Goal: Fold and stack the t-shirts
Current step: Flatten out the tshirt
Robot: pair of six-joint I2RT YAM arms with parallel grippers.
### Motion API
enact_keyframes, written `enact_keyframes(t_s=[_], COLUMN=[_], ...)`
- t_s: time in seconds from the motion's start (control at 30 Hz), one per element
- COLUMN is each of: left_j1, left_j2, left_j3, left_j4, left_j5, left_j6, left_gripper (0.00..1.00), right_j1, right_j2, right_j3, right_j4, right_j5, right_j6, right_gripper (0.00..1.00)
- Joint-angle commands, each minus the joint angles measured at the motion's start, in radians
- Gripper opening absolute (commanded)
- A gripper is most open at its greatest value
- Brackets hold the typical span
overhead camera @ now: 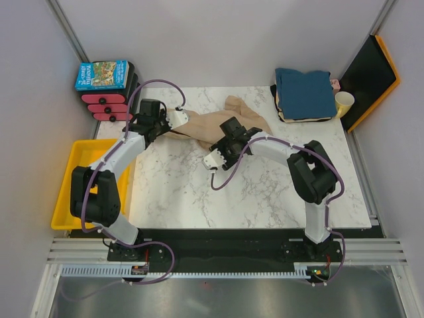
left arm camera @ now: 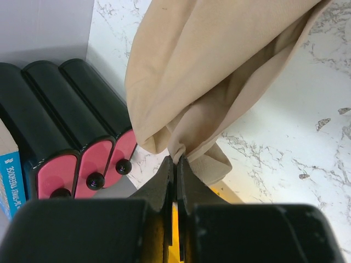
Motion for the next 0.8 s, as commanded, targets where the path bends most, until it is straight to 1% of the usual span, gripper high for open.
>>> enact_keyframes(t_s=[0.0,0.17,0.2,0.27,0.4,0.5,0.63,0.77], left_j1=[0.005,0.003,0.003,0.003,0.005,0.005,0.005,0.005], left_j2=[-0.046,-0.046,-0.046,-0.046,-0.049,-0.05,-0.053,-0.057], left_j3=[-0.01,-0.009,-0.009,-0.007,-0.007,-0.009,-0.01,-0.01], left_j4=[0.032,0.032,0.033,0.033,0.032,0.032,0.032,0.032], left_j5=[0.017,0.018,0.018,0.018,0.015,0.015,0.015,0.014], left_j6=[-0.045,-0.045,-0.045,-0.047,-0.048,-0.05,-0.054,-0.06], left_gripper=[0.02,0.02,0.02,0.02,0.02,0.02,0.02,0.02], right_j1=[-0.003,-0.003,-0.003,-0.003,-0.003,-0.002,-0.002,-0.003], right_j2=[0.013,0.049,0.052,0.062,0.077,0.088,0.098,0.118], right_j3=[-0.011,0.013,0.016,0.018,0.019,0.024,0.025,0.033], right_j4=[-0.019,-0.015,-0.013,-0.007,0.005,0.014,0.019,0.045], right_j5=[-0.017,0.0,0.0,-0.003,0.012,0.031,0.042,0.065], right_j6=[-0.031,-0.017,-0.017,-0.014,-0.015,-0.008,-0.006,-0.001], right_gripper=[0.65,0.63,0.6,0.59,0.53,0.5,0.49,0.5])
